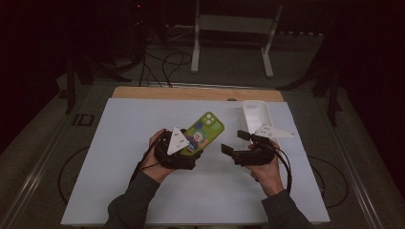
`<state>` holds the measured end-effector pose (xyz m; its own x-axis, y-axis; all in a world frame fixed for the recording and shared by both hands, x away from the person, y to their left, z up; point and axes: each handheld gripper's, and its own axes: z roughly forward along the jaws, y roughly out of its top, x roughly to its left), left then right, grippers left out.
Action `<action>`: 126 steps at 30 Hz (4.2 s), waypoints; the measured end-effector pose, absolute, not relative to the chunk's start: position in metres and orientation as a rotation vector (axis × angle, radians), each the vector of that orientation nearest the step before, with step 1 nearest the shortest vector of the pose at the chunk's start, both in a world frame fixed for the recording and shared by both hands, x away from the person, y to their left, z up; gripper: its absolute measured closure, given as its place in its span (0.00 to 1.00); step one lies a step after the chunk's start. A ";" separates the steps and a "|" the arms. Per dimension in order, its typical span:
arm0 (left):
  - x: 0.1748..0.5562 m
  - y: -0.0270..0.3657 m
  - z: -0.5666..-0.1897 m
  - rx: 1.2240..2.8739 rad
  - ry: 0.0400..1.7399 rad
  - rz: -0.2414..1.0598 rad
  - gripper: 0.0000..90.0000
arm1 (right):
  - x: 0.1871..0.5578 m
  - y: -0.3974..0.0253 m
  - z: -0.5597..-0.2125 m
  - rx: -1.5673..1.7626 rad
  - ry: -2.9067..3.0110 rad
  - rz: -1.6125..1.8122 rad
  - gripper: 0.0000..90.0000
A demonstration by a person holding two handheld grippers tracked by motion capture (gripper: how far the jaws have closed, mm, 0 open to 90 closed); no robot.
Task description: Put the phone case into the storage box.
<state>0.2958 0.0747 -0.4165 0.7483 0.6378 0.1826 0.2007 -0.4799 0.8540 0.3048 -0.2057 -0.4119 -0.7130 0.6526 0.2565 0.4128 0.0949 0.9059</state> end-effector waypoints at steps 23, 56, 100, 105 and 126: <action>0.281 0.059 -0.416 2.035 0.531 0.604 0.18 | 0.312 -0.197 -0.413 1.122 2.190 1.768 0.11; 0.270 0.050 -0.416 2.029 0.455 0.592 0.18 | 0.317 -0.192 -0.415 1.142 2.308 1.919 0.68; 0.286 0.060 -0.420 2.034 0.572 0.507 0.12 | 0.309 -0.187 -0.411 1.084 2.305 1.845 0.98; 0.288 0.063 -0.420 2.039 0.581 0.468 0.11 | 0.308 -0.188 -0.411 1.069 2.316 1.838 0.98; 0.295 0.076 -0.417 1.982 0.605 0.347 0.17 | 0.300 -0.192 -0.405 0.960 2.349 1.849 0.98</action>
